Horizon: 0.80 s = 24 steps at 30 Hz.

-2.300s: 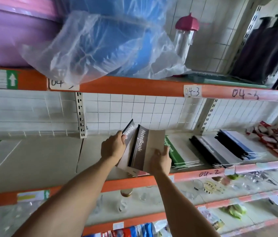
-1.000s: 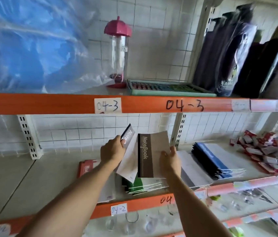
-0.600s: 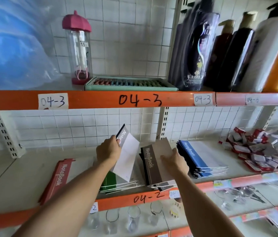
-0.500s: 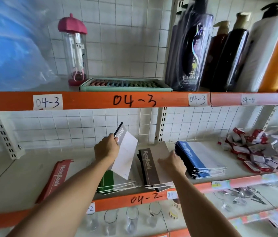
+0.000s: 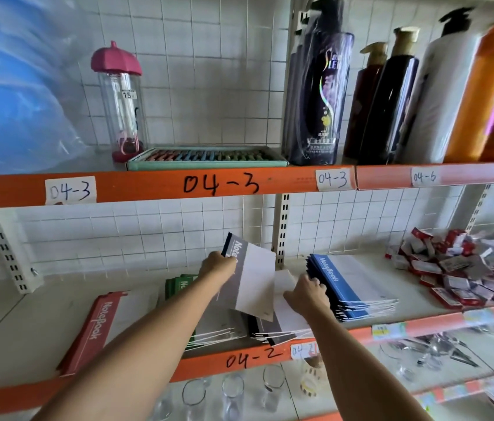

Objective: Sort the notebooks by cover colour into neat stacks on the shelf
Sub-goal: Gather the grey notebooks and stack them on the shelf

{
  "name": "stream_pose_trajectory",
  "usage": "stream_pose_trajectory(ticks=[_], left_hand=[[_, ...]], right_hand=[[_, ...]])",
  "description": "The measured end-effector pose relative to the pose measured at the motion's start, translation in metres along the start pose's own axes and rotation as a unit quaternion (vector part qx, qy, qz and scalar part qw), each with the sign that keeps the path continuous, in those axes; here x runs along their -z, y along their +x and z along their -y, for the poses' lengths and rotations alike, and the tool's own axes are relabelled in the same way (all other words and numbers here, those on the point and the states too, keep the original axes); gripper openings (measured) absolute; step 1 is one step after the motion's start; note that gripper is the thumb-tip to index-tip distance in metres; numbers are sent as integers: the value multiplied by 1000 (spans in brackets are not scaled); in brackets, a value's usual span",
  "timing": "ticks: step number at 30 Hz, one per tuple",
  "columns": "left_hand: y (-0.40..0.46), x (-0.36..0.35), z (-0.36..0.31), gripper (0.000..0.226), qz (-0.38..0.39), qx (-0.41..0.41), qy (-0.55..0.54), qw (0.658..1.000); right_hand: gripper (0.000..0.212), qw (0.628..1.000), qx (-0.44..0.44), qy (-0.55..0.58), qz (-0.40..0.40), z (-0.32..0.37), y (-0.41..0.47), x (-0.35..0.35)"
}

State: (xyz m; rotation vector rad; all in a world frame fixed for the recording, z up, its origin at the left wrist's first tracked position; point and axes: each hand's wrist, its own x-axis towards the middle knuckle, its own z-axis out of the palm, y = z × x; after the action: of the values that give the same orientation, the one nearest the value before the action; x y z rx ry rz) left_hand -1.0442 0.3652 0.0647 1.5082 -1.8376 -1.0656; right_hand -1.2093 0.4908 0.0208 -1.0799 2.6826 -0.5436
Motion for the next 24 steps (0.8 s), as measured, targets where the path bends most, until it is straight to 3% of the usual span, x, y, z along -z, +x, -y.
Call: stream_pose_trajectory(ticks=[3, 7, 10, 15, 17, 21, 24], left_hand=[[-5, -27, -6, 28, 69, 14, -35, 997], [-11, -54, -3, 33, 66, 0, 148, 987], [-17, -65, 5, 31, 49, -68, 355, 931], [-20, -77, 21, 57, 42, -152, 460, 874], [-23, -73, 24, 53, 37, -180, 476, 860], [-19, -48, 36, 32, 22, -196, 417, 887], [-3, -11, 51, 39, 21, -228, 397, 889]], right_hand=[[50, 1000, 15, 15, -6, -6, 2, 7], [48, 999, 45, 25, -10, -12, 1, 11], [53, 998, 64, 20, -8, -14, 0, 10], [57, 997, 81, -10, -9, -9, -4, 3], [57, 996, 88, -29, -11, -4, -7, -1], [61, 993, 107, -37, -18, 22, -14, -12], [60, 990, 140, -32, -13, 55, -19, -21]])
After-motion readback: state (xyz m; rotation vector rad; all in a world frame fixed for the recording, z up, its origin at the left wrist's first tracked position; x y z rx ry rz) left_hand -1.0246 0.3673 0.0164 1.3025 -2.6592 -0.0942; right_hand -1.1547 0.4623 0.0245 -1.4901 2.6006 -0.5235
